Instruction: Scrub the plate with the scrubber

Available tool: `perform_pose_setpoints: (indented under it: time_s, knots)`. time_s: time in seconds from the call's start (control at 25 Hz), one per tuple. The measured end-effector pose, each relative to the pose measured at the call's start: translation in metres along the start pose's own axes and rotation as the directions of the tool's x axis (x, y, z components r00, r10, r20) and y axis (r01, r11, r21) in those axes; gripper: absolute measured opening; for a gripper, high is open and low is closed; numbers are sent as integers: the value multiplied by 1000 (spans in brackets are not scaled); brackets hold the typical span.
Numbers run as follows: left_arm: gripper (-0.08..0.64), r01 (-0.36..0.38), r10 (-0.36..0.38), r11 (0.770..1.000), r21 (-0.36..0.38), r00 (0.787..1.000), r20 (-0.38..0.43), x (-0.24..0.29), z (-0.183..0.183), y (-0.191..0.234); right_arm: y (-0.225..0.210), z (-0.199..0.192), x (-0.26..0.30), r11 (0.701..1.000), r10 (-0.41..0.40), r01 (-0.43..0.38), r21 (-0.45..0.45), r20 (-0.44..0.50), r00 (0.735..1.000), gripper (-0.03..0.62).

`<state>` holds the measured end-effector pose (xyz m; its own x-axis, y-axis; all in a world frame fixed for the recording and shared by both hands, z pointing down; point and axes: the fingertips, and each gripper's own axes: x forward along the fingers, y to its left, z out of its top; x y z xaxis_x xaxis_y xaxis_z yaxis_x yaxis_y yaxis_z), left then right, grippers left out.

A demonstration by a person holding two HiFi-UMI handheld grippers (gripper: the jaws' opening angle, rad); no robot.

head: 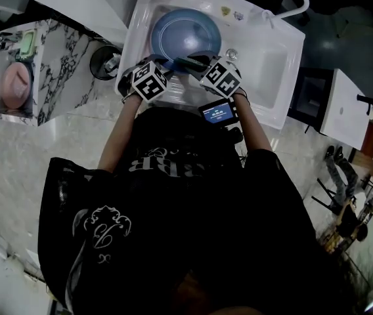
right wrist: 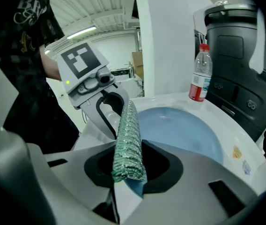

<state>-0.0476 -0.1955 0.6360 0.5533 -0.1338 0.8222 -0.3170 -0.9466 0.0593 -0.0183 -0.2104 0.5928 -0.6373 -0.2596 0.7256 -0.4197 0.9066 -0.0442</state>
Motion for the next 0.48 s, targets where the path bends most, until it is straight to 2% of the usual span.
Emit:
perform_pose_setpoints:
  time_s: [0.12, 0.32, 0.48]
  knots:
    - [156, -7, 7, 1000, -1, 1000, 3, 0, 1, 0, 9, 7, 7, 1000, 6, -6, -24, 3, 1000, 91]
    - [156, -10, 10, 1000, -8, 1000, 5, 0, 2, -2, 2, 9, 8, 997, -13, 10, 74, 47, 999, 91]
    - [156, -9, 9, 1000, -11, 1000, 10, -1, 4, -2, -15, 11, -2, 984, -100, 86, 156, 84, 991, 91]
